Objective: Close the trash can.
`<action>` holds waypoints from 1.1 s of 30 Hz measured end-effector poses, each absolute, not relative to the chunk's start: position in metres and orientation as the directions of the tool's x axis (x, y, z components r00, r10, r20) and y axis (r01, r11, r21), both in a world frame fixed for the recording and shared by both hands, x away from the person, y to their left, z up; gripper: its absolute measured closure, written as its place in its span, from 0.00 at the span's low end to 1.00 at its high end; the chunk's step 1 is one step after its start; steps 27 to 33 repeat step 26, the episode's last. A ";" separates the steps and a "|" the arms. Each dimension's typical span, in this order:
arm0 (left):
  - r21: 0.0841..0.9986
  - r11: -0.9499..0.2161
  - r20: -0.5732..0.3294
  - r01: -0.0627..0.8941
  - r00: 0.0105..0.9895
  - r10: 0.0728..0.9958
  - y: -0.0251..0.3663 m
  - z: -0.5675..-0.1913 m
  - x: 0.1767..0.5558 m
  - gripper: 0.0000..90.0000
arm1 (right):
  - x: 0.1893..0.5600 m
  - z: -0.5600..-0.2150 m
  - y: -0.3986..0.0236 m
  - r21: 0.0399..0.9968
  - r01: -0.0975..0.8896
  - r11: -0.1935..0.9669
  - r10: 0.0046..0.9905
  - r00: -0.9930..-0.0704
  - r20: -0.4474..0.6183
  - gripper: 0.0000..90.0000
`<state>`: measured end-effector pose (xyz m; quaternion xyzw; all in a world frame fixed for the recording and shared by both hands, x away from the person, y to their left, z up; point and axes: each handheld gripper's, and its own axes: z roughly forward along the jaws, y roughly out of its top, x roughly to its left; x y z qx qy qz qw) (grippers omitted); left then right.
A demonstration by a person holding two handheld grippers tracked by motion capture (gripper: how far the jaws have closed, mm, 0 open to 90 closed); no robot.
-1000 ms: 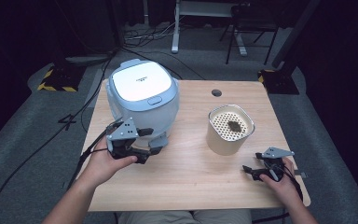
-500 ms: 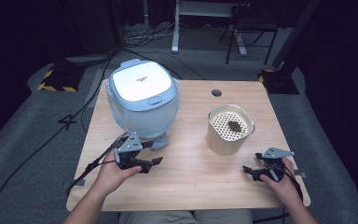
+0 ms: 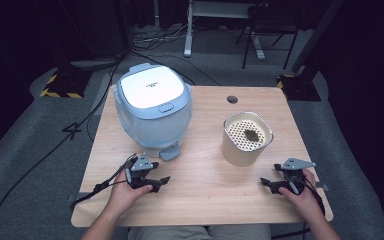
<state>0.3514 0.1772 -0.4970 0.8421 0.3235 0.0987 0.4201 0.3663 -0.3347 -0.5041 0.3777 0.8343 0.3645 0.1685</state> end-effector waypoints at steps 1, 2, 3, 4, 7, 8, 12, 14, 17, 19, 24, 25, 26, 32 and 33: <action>0.765 -0.442 -0.104 0.469 0.766 0.634 0.177 -0.499 0.352 0.32 | 0.366 -0.504 -0.335 0.735 0.508 0.449 0.753 -0.658 -0.006 0.17; 0.760 -0.445 -0.103 0.474 0.764 0.637 0.177 -0.501 0.352 0.32 | 0.366 -0.504 -0.335 0.735 0.508 0.450 0.753 -0.658 -0.007 0.17; 0.760 -0.445 -0.103 0.474 0.764 0.637 0.177 -0.501 0.352 0.31 | 0.366 -0.504 -0.335 0.735 0.508 0.450 0.753 -0.658 -0.007 0.17; 0.742 -0.465 -0.095 0.483 0.763 0.640 0.176 -0.501 0.352 0.31 | 0.366 -0.504 -0.335 0.735 0.507 0.449 0.753 -0.658 -0.006 0.17; 0.728 -0.489 -0.061 0.481 0.756 0.652 0.177 -0.502 0.352 0.31 | 0.366 -0.504 -0.335 0.735 0.508 0.449 0.754 -0.657 -0.006 0.17; 0.707 -0.507 -0.053 0.494 0.751 0.658 0.176 -0.503 0.352 0.27 | 0.366 -0.504 -0.335 0.736 0.508 0.448 0.754 -0.657 -0.005 0.17; 0.697 -0.527 -0.023 0.487 0.749 0.662 0.175 -0.503 0.352 0.24 | 0.366 -0.504 -0.335 0.735 0.508 0.449 0.754 -0.657 -0.006 0.17; 0.696 -0.527 -0.023 0.487 0.749 0.662 0.175 -0.503 0.352 0.24 | 0.366 -0.504 -0.335 0.735 0.508 0.448 0.754 -0.656 -0.006 0.17; 0.695 -0.527 -0.023 0.489 0.748 0.663 0.175 -0.503 0.352 0.24 | 0.366 -0.504 -0.335 0.735 0.509 0.448 0.755 -0.656 -0.006 0.17; 0.696 -0.527 -0.022 0.488 0.748 0.663 0.175 -0.503 0.353 0.23 | 0.366 -0.504 -0.335 0.735 0.508 0.448 0.754 -0.656 -0.006 0.17; 0.695 -0.524 -0.026 0.493 0.745 0.666 0.175 -0.504 0.353 0.22 | 0.366 -0.504 -0.335 0.736 0.508 0.448 0.754 -0.657 -0.005 0.17; 0.695 -0.520 -0.025 0.496 0.740 0.672 0.175 -0.504 0.353 0.22 | 0.366 -0.504 -0.335 0.736 0.508 0.447 0.754 -0.657 -0.005 0.17; 0.695 -0.517 -0.022 0.500 0.733 0.679 0.175 -0.503 0.352 0.22 | 0.366 -0.504 -0.335 0.736 0.508 0.447 0.754 -0.657 -0.005 0.17; 0.695 -0.517 -0.022 0.500 0.733 0.679 0.175 -0.503 0.352 0.22 | 0.366 -0.504 -0.335 0.736 0.508 0.447 0.754 -0.657 -0.005 0.17; 0.695 -0.517 -0.022 0.500 0.733 0.679 0.175 -0.503 0.352 0.22 | 0.366 -0.504 -0.335 0.736 0.508 0.447 0.754 -0.657 -0.005 0.17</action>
